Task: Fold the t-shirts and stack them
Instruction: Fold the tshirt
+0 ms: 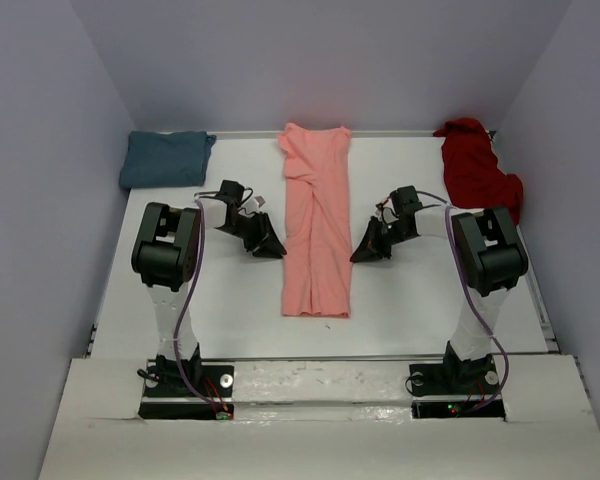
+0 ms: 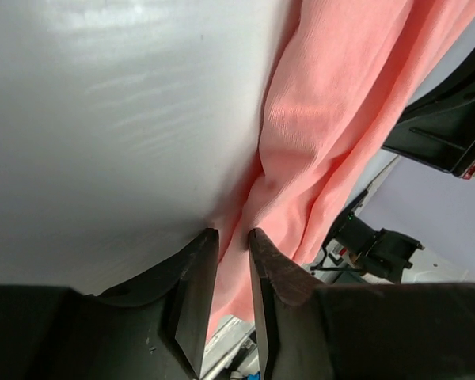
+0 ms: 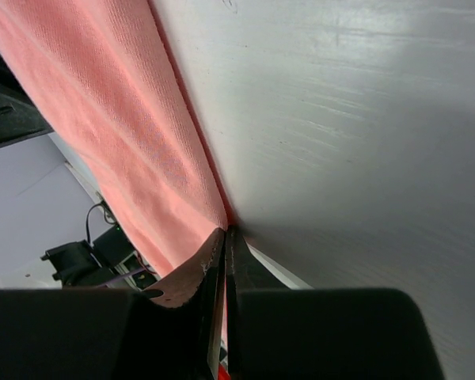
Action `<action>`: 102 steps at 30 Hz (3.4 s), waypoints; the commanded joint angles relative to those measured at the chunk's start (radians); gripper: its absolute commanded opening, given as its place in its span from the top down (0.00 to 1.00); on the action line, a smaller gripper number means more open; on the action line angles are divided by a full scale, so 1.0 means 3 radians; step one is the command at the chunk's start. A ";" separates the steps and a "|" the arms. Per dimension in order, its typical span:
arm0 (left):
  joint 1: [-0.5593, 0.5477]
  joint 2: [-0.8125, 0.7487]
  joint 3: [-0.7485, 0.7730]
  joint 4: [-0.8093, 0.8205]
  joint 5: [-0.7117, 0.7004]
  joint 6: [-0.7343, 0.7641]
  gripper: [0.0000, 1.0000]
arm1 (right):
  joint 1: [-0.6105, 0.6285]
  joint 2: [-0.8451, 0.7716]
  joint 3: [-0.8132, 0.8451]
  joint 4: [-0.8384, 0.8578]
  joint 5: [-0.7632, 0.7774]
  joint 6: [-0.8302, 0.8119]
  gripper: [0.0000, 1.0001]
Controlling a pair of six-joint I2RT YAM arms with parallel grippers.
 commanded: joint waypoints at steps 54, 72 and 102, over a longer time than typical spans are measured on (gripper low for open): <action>-0.0729 -0.1406 -0.2088 0.0675 -0.0526 -0.0573 0.46 | 0.0715 -0.1094 -0.1376 0.0221 0.0167 0.0493 0.35; -0.0724 -0.1355 -0.2022 0.0501 -0.0567 -0.0506 0.47 | 0.0715 -0.0966 -0.1242 0.0129 0.0193 0.0411 0.50; -0.0724 -0.1192 -0.2037 0.0296 -0.0603 -0.0378 0.62 | 0.0807 -0.0935 -0.1211 -0.0086 0.0157 0.0349 0.58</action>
